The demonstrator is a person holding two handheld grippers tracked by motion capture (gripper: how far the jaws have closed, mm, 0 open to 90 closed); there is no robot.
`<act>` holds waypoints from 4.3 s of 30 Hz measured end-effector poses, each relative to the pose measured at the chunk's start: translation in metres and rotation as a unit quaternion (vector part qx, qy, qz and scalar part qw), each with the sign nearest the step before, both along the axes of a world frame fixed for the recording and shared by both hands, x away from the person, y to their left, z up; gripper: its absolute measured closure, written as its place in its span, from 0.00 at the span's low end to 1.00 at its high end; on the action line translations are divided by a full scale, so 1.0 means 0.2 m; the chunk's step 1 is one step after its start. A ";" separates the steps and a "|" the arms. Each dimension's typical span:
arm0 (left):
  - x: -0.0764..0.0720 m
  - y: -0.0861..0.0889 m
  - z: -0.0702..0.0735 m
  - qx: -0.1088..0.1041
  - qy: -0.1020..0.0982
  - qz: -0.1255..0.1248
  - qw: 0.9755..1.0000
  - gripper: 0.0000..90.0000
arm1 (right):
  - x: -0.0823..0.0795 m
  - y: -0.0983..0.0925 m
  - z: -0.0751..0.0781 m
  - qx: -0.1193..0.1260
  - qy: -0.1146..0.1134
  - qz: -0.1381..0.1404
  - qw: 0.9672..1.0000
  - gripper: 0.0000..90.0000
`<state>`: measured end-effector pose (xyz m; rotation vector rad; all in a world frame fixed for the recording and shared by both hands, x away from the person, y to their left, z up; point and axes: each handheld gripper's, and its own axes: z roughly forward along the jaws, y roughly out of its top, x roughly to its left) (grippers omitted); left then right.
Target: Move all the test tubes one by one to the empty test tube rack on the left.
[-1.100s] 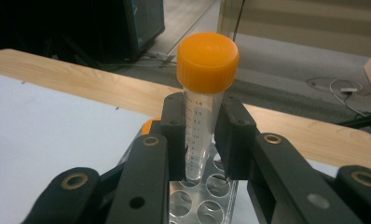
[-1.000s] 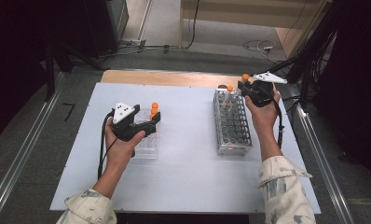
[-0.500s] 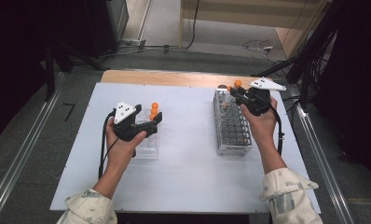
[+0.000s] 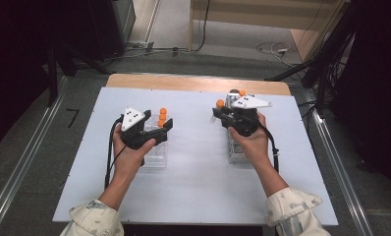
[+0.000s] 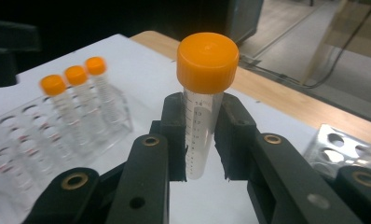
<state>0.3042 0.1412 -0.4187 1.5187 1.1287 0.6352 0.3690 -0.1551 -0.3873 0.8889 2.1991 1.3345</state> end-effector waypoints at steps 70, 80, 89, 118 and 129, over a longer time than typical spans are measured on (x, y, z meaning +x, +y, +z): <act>-0.08 -0.16 0.00 0.033 -0.010 -0.113 0.993 0.72 | -0.19 0.43 -0.16 -0.036 0.043 0.125 0.991 0.80; -0.08 -0.16 0.00 0.034 -0.015 -0.112 0.993 0.77 | -0.19 0.43 -0.16 -0.037 0.044 0.126 0.990 0.80; -0.08 -0.16 0.01 0.030 -0.019 -0.119 0.992 0.79 | -0.21 0.42 -0.16 -0.031 0.043 0.127 0.991 0.74; -0.08 -0.06 0.06 0.000 -0.019 -0.095 0.995 0.79 | -0.21 0.38 -0.19 -0.014 0.041 0.091 0.995 0.17; -0.08 0.02 0.10 -0.012 -0.026 -0.074 0.997 0.79 | -0.22 0.34 -0.18 -0.005 0.042 0.083 0.996 0.17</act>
